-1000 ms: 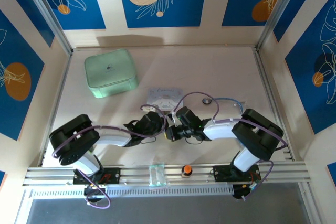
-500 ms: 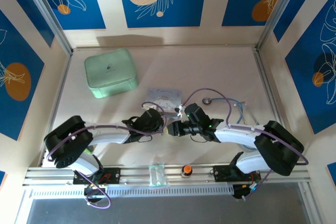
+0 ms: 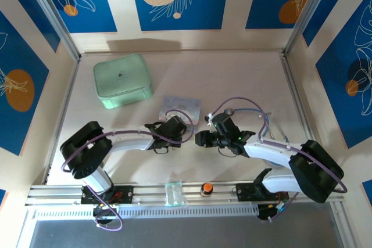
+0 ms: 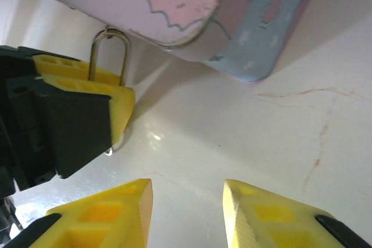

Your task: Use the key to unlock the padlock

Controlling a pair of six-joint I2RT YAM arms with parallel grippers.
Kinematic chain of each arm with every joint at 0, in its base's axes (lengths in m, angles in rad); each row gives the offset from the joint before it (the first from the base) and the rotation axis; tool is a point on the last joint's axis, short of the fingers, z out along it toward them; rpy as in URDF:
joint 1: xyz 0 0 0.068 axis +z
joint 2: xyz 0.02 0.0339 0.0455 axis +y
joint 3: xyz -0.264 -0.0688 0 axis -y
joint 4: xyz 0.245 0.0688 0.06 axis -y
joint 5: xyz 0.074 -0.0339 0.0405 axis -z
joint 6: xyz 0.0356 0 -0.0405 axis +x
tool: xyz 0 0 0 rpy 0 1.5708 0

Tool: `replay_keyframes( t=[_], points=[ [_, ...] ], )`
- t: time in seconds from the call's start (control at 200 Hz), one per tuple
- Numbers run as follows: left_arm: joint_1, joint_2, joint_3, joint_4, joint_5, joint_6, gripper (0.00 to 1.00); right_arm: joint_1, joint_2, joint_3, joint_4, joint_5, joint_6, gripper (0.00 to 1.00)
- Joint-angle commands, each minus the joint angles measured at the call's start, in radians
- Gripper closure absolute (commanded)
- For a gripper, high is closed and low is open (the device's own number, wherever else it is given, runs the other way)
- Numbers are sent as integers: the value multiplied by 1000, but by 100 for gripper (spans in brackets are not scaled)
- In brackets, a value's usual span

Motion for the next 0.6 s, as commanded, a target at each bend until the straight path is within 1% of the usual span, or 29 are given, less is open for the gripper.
replay_keyframes(
  t=[0.0, 0.085, 0.275, 0.435, 0.595],
  points=[
    [-19, 0, -14, -40, 15, -14, 74, -6, -21, -15, -25, 17, 6, 63],
    [-30, 3, -4, -63, 8, -15, 75, -7, -20, -19, -18, 22, 6, 64],
    [-79, 21, 48, -194, -85, 1, 74, -6, -5, -21, -8, 20, 12, 63],
    [-120, 25, 81, -244, -150, 4, 74, -4, 12, -15, 3, 24, 19, 64],
    [-133, 61, 119, -256, -185, 29, 74, 1, 23, -16, 10, 33, 23, 64]
  ],
)
